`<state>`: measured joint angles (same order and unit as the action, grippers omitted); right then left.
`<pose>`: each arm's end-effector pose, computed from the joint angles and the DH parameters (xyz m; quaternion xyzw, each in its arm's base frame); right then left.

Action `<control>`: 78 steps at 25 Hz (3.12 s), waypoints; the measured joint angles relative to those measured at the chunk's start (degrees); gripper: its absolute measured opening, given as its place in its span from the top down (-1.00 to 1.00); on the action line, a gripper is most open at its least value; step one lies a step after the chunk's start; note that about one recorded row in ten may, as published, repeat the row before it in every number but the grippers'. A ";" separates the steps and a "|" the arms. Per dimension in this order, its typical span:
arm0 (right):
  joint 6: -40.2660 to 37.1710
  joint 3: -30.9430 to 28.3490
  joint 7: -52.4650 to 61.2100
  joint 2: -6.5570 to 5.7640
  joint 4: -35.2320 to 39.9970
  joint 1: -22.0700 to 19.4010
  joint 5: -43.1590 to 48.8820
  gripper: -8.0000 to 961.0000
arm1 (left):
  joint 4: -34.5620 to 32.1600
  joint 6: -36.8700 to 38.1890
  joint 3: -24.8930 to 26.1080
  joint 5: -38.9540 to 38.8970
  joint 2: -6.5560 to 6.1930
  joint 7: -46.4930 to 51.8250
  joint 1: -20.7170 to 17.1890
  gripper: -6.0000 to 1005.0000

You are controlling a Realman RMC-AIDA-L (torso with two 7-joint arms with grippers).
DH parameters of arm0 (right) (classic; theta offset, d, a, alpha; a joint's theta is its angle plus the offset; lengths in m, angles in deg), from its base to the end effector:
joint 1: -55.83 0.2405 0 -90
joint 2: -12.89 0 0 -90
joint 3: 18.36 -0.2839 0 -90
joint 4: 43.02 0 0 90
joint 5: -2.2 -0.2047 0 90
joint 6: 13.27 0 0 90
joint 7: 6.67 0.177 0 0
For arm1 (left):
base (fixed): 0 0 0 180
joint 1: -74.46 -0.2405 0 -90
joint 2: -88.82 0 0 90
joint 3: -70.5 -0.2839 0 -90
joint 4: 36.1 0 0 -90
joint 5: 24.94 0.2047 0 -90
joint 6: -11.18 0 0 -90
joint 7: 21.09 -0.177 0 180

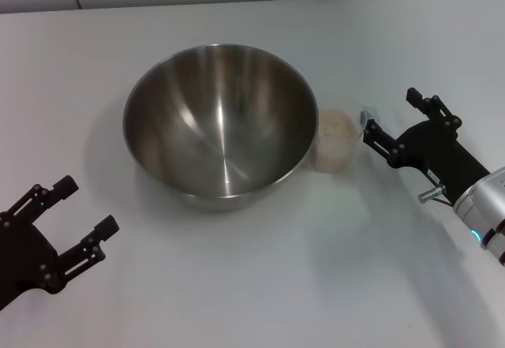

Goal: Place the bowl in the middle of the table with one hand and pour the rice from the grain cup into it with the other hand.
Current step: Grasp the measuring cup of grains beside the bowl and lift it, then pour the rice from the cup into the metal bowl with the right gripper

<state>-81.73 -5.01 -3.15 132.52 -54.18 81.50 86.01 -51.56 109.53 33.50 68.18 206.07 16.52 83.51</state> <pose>0.3350 0.3288 -0.0946 -0.7951 0.2071 0.2461 0.5142 -0.3437 0.2196 -0.0358 -0.8598 -0.1688 -0.3678 0.3114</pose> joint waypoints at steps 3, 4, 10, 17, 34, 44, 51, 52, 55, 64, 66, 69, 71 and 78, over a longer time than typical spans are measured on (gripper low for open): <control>0.01 0.00 0.00 0.00 -0.02 0.04 -0.04 -0.62 | 0.00 0.00 0.20 -0.02 -0.01 0.00 0.02 -0.63; 0.01 0.00 0.00 0.00 -0.04 0.07 -0.05 -0.62 | 0.00 0.00 0.22 -0.03 -0.01 0.00 0.02 -0.63; 0.29 -2.23 0.00 0.03 -0.30 -0.16 -0.06 -0.61 | 0.00 0.00 0.22 -0.06 -0.01 0.00 0.01 -0.63; 0.75 -3.50 0.00 0.07 -0.51 -0.07 0.20 -0.39 | 0.00 0.03 0.18 -0.06 -0.01 0.00 -0.06 -0.63; 1.75 -3.16 0.05 0.08 -0.62 0.27 0.39 0.65 | -0.08 0.08 0.12 0.40 0.06 -0.09 -0.07 -0.63; 0.47 -3.70 0.59 0.08 -0.59 -0.08 0.37 0.92 | -0.16 0.08 -0.03 0.39 0.08 -0.09 -0.02 -0.63; -9.06 -8.46 1.69 -0.21 0.12 0.28 -0.08 0.92 | -0.10 -0.12 0.04 0.38 0.08 -0.09 -0.10 -0.63; -10.16 -8.87 3.47 -0.31 1.07 1.22 -0.08 0.92 | -0.09 -0.06 -0.03 0.38 0.08 -0.09 0.03 -0.63; -10.63 -8.96 5.31 -0.36 2.17 2.23 -0.09 0.92 | -0.09 0.05 -0.10 0.38 0.08 -0.09 0.09 -0.63; -9.49 -8.40 6.53 -0.23 2.98 5.05 0.29 0.92 | -0.09 0.09 -0.17 0.38 0.08 -0.09 0.10 -0.63; -8.85 -8.37 6.53 -0.20 2.93 5.28 0.34 0.92 | -0.09 0.09 -0.18 0.38 0.08 -0.09 0.10 -0.63; -8.39 -8.35 6.55 -0.14 2.84 5.45 0.36 0.92 | -0.09 0.15 -0.25 0.39 0.08 -0.09 0.10 -0.63; -8.30 -8.35 6.55 -0.11 2.77 5.47 0.38 0.92 | -0.09 0.17 -0.26 0.40 0.07 -0.09 0.10 -0.63; -8.22 -8.34 6.58 -0.10 2.77 5.65 0.39 0.92 | -0.13 0.53 -0.27 0.47 -0.01 -0.09 0.02 -0.63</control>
<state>-89.95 -13.35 3.43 132.42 -51.41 87.15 86.40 -51.69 110.07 33.23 68.66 206.06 16.43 83.52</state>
